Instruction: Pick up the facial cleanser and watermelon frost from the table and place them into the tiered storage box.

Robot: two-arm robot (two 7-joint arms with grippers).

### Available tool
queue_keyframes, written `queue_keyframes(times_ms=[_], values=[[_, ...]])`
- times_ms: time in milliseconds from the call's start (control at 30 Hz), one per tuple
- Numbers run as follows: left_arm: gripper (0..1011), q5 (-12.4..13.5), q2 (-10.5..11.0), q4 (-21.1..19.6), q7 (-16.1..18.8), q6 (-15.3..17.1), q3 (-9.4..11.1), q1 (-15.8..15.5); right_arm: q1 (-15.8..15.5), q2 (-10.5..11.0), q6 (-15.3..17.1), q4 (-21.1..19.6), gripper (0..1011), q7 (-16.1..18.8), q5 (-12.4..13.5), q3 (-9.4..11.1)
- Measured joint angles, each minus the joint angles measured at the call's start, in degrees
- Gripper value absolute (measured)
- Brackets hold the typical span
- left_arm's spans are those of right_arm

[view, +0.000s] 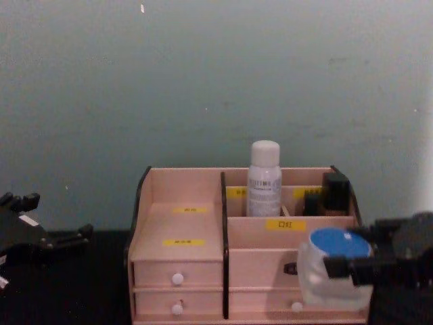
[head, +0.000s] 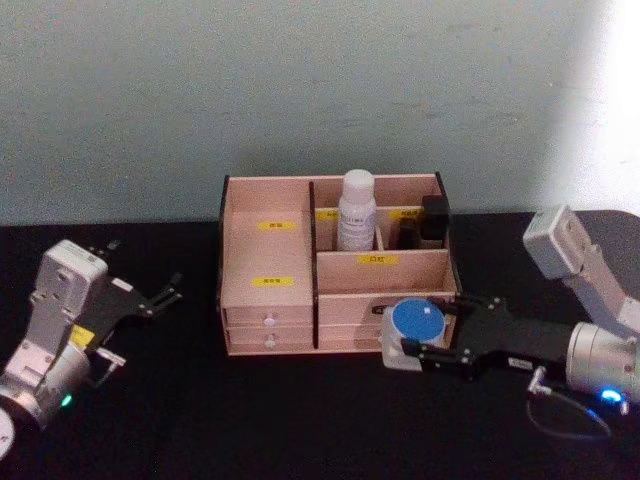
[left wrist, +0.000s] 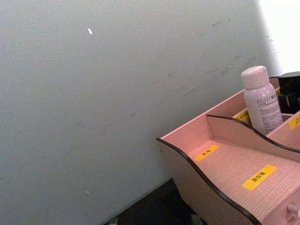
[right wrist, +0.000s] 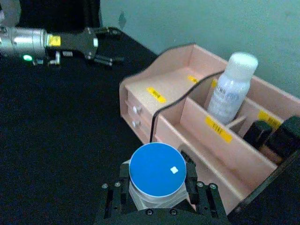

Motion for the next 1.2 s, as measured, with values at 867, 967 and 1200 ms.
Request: queue_keyframes(times_ms=[867,967,1200], values=[[1001,0.0,0.0,0.0,0.0,0.0,0.0,0.0,14.6,-9.2,-0.7,10.3,708,1.0,-2.1,-6.0],[1001,0.0,0.0,0.0,0.0,0.0,0.0,0.0,16.7,-11.0,-1.2,13.0,708,1.3,-2.6,-6.9],[1001,0.0,0.0,0.0,0.0,0.0,0.0,0.0,20.5,-14.8,-2.4,18.4,708,1.8,-3.6,-8.5]])
